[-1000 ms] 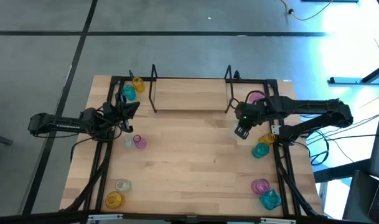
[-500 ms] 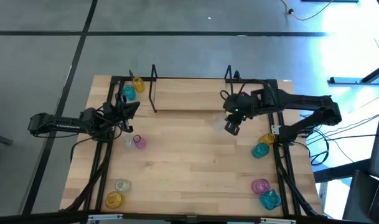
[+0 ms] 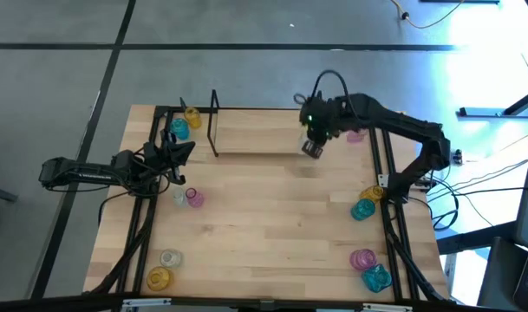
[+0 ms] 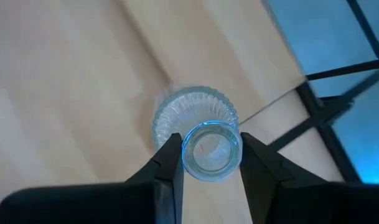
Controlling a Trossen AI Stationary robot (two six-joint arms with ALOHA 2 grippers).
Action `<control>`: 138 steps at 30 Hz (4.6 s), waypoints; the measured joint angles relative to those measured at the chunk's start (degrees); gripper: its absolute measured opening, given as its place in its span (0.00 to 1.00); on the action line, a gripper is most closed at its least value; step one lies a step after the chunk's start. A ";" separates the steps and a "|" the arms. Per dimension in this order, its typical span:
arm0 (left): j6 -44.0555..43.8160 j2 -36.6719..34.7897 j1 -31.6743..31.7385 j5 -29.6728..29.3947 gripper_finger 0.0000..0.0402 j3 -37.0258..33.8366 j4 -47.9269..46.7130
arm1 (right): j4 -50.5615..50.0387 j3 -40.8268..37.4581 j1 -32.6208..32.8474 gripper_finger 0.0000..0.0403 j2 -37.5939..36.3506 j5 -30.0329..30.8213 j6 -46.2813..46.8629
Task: Sort vases onto shelf
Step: Put the top right transparent vase on the shelf, then put the top transparent vase aligned with the other transparent vase on the shelf
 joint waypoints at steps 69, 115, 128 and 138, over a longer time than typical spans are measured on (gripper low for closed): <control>0.48 0.00 -0.01 -0.07 0.00 0.00 -0.01 | 13.35 0.11 -22.29 0.28 15.48 -1.39 -12.05; 2.29 0.37 0.00 0.40 0.00 0.20 -3.29 | 22.73 -8.16 2.28 0.51 -7.48 1.62 -13.58; 2.08 2.88 -0.01 -0.07 0.00 5.38 -14.73 | 45.99 -36.75 9.59 0.51 -22.64 -2.35 -12.45; -2.21 8.98 -0.33 -1.62 0.00 20.90 -43.39 | 69.18 -51.91 16.97 0.51 -23.97 -6.46 -14.58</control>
